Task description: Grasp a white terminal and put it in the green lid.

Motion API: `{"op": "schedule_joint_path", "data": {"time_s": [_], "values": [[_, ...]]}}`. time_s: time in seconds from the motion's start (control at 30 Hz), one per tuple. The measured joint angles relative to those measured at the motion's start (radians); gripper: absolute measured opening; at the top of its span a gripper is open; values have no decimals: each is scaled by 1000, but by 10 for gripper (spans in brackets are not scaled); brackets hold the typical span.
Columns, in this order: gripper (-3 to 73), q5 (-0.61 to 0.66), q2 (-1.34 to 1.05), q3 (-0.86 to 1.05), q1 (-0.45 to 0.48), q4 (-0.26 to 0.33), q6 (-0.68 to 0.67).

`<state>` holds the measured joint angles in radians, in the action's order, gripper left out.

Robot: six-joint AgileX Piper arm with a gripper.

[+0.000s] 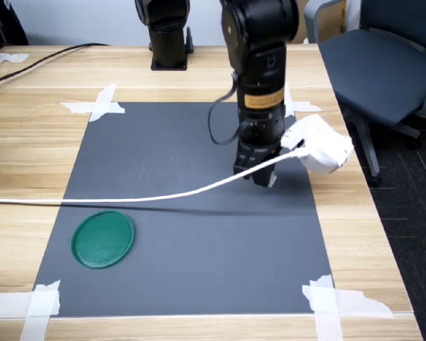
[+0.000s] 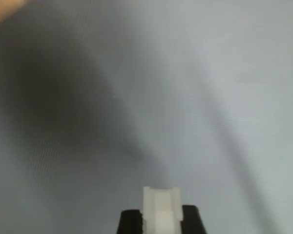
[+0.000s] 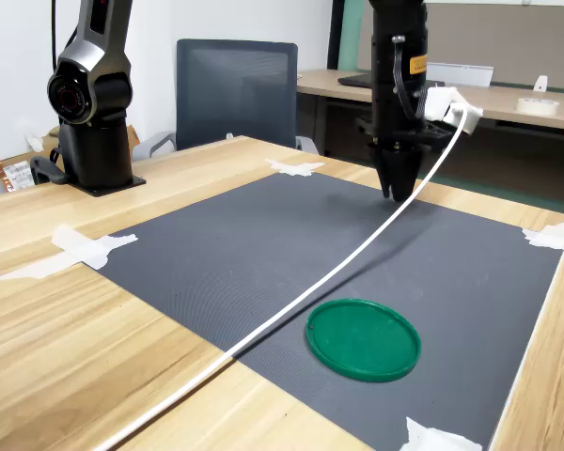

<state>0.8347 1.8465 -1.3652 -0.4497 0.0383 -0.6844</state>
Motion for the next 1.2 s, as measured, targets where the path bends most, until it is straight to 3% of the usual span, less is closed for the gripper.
{"op": "schedule_joint_path", "data": {"time_s": [0.27, 1.2], "values": [[79, 10, -98, 0, 116, 141, -97], [79, 58, -147, 0, 675, 160, -283]]}}
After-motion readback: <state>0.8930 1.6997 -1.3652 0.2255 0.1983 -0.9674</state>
